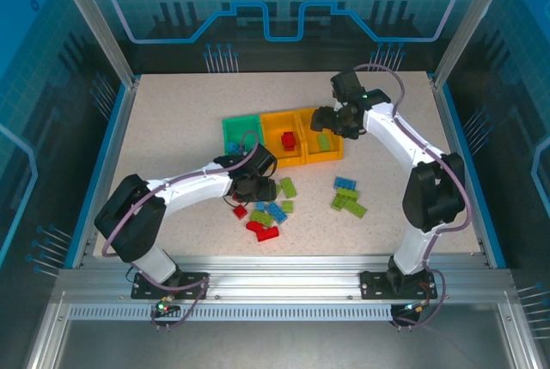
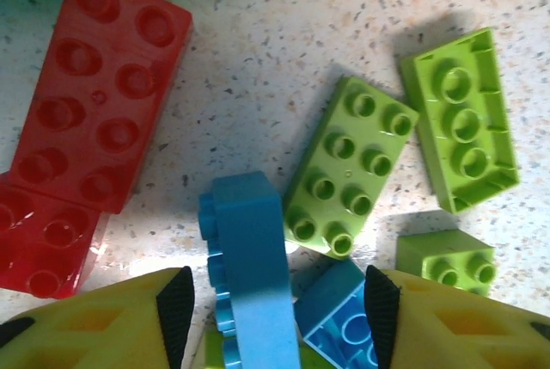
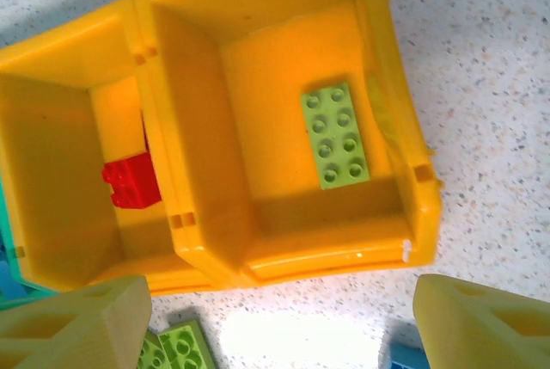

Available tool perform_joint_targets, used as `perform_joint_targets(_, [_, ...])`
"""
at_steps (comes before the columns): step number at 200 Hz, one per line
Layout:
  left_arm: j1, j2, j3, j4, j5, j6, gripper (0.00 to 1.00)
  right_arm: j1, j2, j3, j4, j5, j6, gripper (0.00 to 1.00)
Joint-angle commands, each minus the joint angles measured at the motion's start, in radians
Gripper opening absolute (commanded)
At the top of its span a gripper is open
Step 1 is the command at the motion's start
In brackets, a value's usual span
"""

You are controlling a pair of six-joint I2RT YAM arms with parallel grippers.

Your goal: Sort the legos into containers by color

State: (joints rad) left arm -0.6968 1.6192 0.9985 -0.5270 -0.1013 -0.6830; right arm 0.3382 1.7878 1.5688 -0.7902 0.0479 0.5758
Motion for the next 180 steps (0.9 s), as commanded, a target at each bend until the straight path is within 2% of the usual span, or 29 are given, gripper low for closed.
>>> perform_joint_targets(1, [-0.01, 0.02, 0.036, -0.051, -0.032, -0.016, 0.57, -0.025, -0.053, -0.052, 0.003, 0.003, 0.01, 0.82])
perform_joint_targets(39, [-0.008, 0.056, 0.056, -0.056, -0.037, -0.013, 0.55, -0.051, -0.109, -0.131, 0.015, 0.005, 0.016, 0.82])
perform_joint_targets(66, [-0.008, 0.089, 0.07, -0.053, -0.036, -0.009, 0.47, -0.054, -0.137, -0.163, 0.007, 0.038, 0.007, 0.82])
perform_joint_targets(102, [-0.009, 0.118, 0.079, -0.05, -0.033, -0.006, 0.42, -0.068, -0.156, -0.199, -0.014, 0.061, -0.011, 0.82])
perform_joint_targets(136, [-0.007, 0.132, 0.077, -0.053, -0.035, -0.002, 0.34, -0.082, -0.156, -0.24, -0.057, 0.099, 0.029, 0.86])
perform_joint_targets(180, [-0.008, 0.111, 0.077, -0.059, -0.057, 0.006, 0.25, -0.082, -0.154, -0.307, -0.04, 0.078, 0.059, 0.88])
